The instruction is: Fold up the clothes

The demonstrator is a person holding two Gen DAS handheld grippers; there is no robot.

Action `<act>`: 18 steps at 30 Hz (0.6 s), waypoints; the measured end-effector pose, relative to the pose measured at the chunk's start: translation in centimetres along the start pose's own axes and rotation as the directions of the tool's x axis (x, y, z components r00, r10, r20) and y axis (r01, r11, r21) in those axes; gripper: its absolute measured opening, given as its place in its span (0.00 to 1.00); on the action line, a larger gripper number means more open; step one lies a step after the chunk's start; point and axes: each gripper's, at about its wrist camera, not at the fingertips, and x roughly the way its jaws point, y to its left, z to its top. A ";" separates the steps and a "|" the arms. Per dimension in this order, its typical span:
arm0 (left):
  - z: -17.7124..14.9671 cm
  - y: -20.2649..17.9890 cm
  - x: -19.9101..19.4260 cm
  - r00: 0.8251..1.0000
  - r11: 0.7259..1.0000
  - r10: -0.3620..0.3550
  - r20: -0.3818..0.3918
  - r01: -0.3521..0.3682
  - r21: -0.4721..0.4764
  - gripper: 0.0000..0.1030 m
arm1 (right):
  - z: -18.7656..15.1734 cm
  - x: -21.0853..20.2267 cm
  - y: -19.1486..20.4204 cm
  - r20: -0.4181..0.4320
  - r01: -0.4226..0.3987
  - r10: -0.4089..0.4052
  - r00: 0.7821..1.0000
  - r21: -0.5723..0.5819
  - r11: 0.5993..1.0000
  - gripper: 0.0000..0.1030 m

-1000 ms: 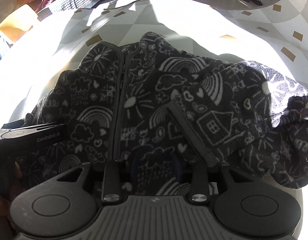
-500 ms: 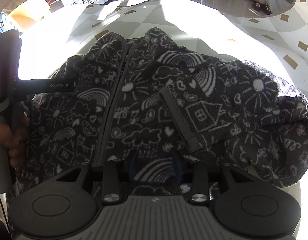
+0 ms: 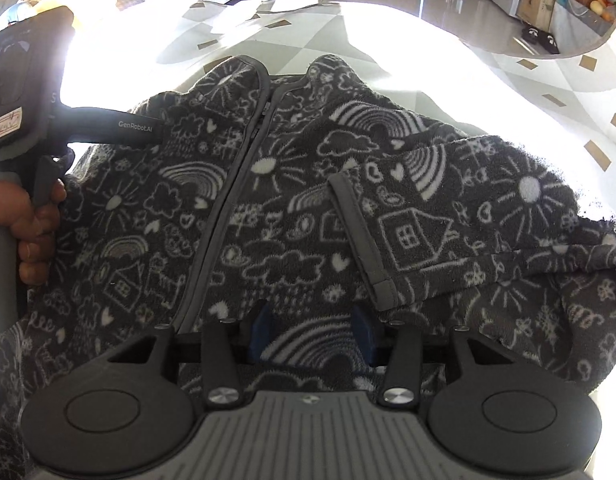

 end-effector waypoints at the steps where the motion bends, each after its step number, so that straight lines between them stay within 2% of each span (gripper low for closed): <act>1: 0.0 -0.1 -0.3 1.000 1.000 -0.007 0.000 0.007 0.008 0.91 | 0.1 0.2 0.1 0.005 0.009 -0.009 1.000 -0.009 1.000 0.44; 4: 0.1 -0.1 -1.8 1.000 0.999 -0.017 0.023 0.016 0.035 0.89 | 0.4 0.6 0.4 0.019 0.030 -0.029 0.999 -0.020 0.999 0.44; 11: 0.8 1.8 -7.4 0.989 0.993 -0.114 0.090 0.110 0.050 0.94 | 0.6 0.8 0.5 0.009 0.033 -0.033 0.999 -0.005 0.999 0.44; 14: 0.3 2.2 -9.1 0.985 0.987 -0.142 0.097 0.133 0.093 0.94 | 0.6 0.7 0.7 0.003 0.034 -0.034 0.999 -0.008 0.999 0.44; 18: -1.4 2.5 -10.5 0.982 0.978 -0.176 0.061 0.168 0.122 0.95 | 0.3 0.0 0.6 0.009 0.028 -0.028 1.000 -0.002 1.000 0.44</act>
